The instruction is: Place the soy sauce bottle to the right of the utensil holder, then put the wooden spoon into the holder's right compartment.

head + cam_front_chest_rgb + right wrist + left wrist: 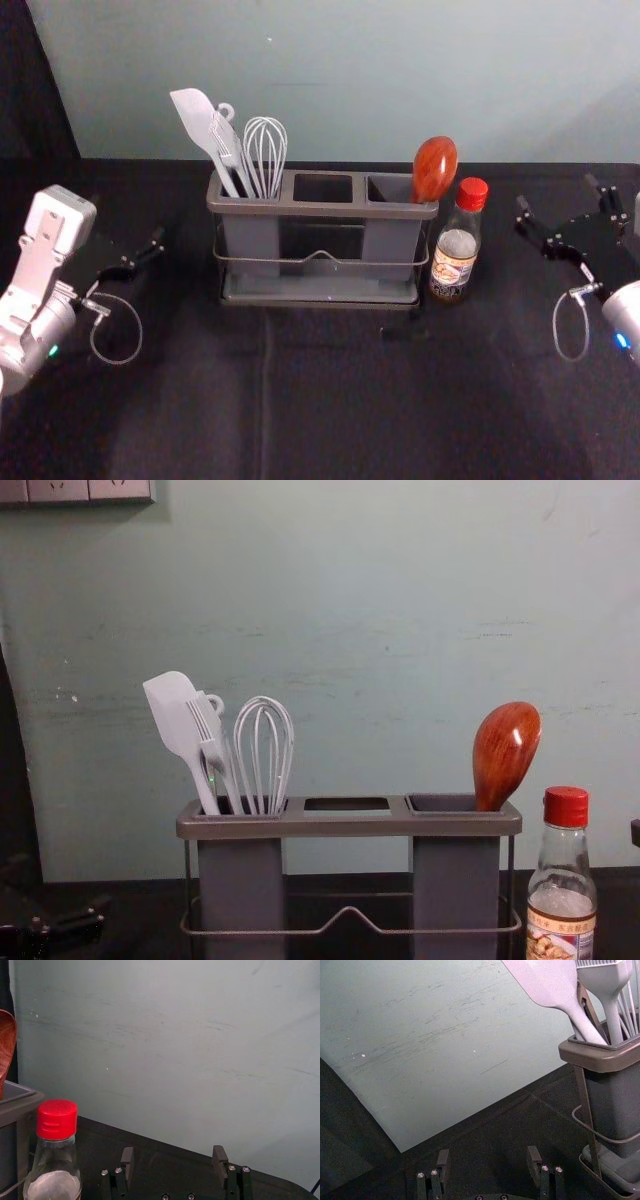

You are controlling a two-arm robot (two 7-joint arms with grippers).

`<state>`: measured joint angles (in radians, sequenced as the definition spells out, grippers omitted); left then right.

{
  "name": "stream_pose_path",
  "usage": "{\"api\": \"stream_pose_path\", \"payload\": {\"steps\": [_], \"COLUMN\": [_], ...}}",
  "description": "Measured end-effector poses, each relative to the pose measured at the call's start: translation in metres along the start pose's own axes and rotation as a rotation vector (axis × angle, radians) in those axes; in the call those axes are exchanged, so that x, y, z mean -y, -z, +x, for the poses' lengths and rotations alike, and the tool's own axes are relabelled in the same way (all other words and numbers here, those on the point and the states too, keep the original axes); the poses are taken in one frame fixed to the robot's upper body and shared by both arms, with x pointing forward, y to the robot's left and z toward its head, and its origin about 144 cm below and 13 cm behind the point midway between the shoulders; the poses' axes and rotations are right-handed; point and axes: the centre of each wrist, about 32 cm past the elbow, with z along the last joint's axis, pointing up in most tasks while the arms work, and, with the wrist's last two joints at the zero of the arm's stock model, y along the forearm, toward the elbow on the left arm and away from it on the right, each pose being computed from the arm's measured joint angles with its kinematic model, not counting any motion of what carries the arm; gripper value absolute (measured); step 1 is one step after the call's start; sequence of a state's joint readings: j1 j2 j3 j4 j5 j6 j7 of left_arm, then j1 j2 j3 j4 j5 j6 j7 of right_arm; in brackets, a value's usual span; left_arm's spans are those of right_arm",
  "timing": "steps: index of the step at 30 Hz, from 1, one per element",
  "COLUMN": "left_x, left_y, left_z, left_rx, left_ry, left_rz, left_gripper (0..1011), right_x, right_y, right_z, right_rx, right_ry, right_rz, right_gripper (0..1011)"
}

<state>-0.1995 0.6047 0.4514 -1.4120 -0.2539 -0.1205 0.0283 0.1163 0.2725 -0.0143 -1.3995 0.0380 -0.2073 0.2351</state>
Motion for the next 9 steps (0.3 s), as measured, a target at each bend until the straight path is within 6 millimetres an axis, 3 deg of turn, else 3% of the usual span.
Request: {"api": "stream_pose_path", "payload": {"steps": [9], "left_x": [0.0], "left_y": [0.0], "left_z": [0.0], "left_rx": [0.0], "left_ry": [0.0], "left_rz": [0.0], "left_gripper": [1000], "right_x": [0.0], "right_y": [0.0], "right_z": [0.0], "right_rx": [0.0], "right_ry": [0.0], "right_rz": [0.0], "right_gripper": [1002]}}
